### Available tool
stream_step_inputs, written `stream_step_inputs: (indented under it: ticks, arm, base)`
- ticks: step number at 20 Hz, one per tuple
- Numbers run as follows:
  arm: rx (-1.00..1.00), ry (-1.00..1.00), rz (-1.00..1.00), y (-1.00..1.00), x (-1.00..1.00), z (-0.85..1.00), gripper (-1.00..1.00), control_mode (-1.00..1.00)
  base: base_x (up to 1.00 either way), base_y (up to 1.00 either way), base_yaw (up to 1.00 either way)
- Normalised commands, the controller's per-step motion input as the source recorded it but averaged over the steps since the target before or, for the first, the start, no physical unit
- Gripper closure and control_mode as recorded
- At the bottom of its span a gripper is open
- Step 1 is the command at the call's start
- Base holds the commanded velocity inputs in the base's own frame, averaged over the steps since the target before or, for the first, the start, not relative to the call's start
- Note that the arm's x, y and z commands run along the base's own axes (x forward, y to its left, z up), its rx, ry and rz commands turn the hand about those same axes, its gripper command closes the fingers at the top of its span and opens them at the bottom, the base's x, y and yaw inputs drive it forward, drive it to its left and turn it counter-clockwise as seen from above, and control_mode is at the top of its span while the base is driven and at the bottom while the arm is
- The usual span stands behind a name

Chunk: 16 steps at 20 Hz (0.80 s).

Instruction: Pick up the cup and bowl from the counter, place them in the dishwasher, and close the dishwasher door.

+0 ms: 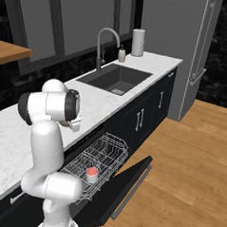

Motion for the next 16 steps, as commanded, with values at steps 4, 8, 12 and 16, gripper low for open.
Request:
stream_step_inputs:
  ticks: [4, 8, 12, 16]
  arm:
    - [0.01, 0.0, -0.02, -0.49, -0.12, -0.04, 1.0, -1.0]
    - [0.06, 0.0, -0.02, -1.0, -0.54, 0.0, 1.0, -1.0]
    - [0.1, 0.0, -0.03, -1.0, -0.79, 0.0, 1.0, -1.0]
    - [0.14, 0.0, -0.03, -1.0, -0.76, 0.0, 1.0, -1.0]
  base:
    - [0.0, 0.0, 0.0]
    - [0.0, 0.0, 0.0]
    - [0.0, 0.0, 0.0]
    - [0.0, 0.0, 0.0]
